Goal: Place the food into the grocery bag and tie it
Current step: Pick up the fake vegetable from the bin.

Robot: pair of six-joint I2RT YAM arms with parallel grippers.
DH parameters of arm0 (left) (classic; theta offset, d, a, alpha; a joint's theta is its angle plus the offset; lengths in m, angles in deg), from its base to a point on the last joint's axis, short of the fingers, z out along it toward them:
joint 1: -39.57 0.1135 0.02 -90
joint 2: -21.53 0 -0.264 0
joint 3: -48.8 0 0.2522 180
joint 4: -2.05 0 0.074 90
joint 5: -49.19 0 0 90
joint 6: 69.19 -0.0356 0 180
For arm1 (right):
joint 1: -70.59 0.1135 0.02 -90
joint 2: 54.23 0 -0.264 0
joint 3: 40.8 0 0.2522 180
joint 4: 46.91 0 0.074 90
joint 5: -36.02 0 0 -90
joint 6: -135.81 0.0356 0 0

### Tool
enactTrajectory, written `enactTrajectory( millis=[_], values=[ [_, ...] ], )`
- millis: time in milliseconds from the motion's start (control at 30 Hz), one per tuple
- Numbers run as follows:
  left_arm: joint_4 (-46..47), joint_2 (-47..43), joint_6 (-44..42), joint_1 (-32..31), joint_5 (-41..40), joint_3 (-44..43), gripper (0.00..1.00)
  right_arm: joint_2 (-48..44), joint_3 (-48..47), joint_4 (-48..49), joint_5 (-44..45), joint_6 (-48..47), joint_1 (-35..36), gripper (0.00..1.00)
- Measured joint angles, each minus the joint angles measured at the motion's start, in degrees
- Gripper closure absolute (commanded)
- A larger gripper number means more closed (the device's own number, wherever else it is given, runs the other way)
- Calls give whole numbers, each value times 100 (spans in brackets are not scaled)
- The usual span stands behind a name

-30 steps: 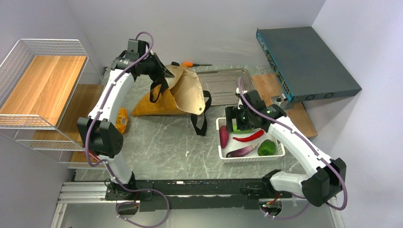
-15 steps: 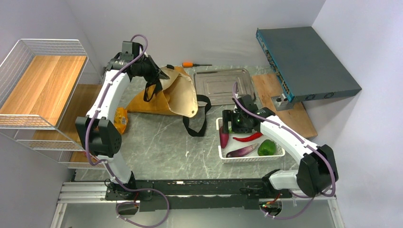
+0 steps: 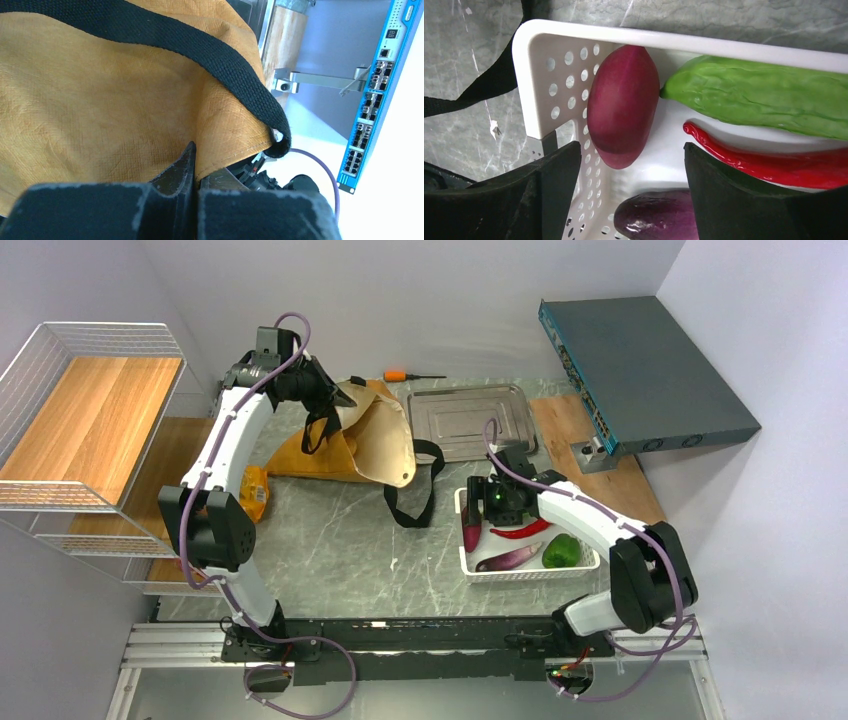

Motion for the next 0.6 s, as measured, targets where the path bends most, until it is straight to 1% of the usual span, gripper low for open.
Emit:
enactTrajectory(
  millis=[133, 300, 433, 600],
  values=[
    [-2, -2, -9, -4, -2, 2, 100, 166, 0, 120, -142, -4, 0, 23],
    [4, -33, -13, -4, -2, 72, 100, 260, 4, 254, -271, -11, 0, 27],
    [0, -35, -13, -4, -2, 85, 100, 437, 4, 308, -389, -20, 0, 28],
    [0, -44, -15, -4, -2, 85, 100, 533, -2, 380, -557, -20, -2, 37]
  ],
)
